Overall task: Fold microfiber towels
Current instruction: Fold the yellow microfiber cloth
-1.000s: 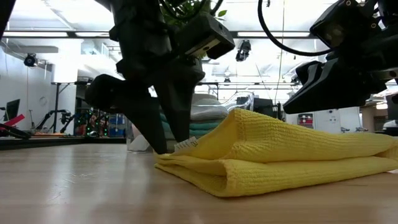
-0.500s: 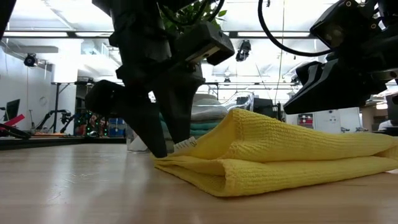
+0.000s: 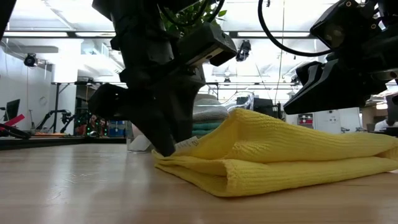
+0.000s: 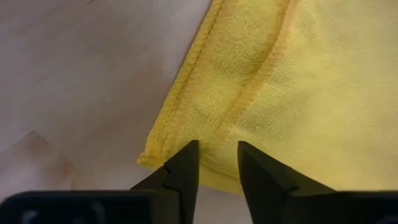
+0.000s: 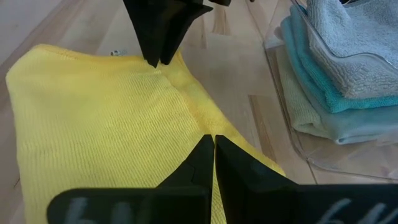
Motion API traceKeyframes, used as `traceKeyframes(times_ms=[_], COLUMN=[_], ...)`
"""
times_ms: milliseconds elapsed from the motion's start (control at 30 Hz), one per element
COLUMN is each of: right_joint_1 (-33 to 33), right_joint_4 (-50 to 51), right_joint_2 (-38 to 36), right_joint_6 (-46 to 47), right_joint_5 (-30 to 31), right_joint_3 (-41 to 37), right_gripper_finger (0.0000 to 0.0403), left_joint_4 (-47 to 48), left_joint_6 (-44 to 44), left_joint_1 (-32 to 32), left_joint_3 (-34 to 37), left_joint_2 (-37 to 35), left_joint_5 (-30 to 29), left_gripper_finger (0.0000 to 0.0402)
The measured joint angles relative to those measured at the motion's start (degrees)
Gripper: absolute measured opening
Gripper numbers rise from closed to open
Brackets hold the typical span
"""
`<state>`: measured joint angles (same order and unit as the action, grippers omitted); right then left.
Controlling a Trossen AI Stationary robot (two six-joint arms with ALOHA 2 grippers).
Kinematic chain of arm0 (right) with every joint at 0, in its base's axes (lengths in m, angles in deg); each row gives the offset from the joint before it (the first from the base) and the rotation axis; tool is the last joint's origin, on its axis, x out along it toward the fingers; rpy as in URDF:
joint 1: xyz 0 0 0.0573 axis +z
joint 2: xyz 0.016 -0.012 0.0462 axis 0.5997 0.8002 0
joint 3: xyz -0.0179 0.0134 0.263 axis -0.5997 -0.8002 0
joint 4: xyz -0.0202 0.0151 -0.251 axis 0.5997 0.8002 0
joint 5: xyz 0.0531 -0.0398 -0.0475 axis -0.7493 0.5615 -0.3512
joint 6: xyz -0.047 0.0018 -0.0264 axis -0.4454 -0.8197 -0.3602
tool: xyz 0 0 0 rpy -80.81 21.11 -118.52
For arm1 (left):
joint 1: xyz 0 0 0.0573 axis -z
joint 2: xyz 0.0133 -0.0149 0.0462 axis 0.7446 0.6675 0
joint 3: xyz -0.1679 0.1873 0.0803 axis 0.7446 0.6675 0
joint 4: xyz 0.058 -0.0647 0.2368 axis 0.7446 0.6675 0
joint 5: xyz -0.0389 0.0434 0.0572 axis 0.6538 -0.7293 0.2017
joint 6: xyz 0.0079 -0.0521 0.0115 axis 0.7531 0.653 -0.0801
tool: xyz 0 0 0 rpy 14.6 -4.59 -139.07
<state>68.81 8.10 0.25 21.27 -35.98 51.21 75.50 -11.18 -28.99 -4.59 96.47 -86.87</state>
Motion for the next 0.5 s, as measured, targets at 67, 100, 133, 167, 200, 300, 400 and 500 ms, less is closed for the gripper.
traceKeyframes(times_ms=[67, 100, 133, 167, 200, 300, 400, 500], right_joint_1=[0.00, 0.00, 0.00, 0.00, 0.00, 0.00, 0.00, 0.00], right_joint_4=[-0.02, -0.02, -0.01, -0.02, -0.02, -0.02, -0.01, 0.00], right_joint_2=[0.00, 0.00, 0.00, 0.00, 0.00, 0.00, 0.00, 0.00], right_joint_6=[0.00, 0.01, 0.00, 0.00, 0.00, 0.00, 0.00, 0.00], right_joint_5=[0.02, 0.02, 0.02, 0.02, 0.02, 0.02, 0.02, 0.02], right_joint_3=[0.00, 0.00, 0.00, 0.00, 0.00, 0.00, 0.00, 0.00], right_gripper_finger=[0.0009, 0.0009, 0.0009, 0.0009, 0.0009, 0.0009, 0.0009, 0.0009], left_joint_4=[-0.49, -1.05, -1.53, -1.64, -1.68, -2.51, -4.68, -7.70], left_joint_6=[-0.03, -0.11, -0.32, -0.56, -1.11, -1.83, -4.49, -7.22], left_joint_1=[0.00, 0.00, 0.00, 0.00, 0.00, 0.04, 0.04, -0.11], left_joint_3=[0.03, 0.03, 0.03, 0.03, 0.03, 0.03, 0.03, -0.33], left_joint_2=[0.01, 0.01, 0.01, 0.01, 0.01, 0.01, 0.01, -0.15], left_joint_5=[0.00, 0.00, 0.00, 0.00, 0.00, 0.00, 0.02, 0.02], left_gripper_finger=[0.0079, 0.0070, 0.0060, 0.0051, 0.0042, 0.0012, 0.0004, 0.0001])
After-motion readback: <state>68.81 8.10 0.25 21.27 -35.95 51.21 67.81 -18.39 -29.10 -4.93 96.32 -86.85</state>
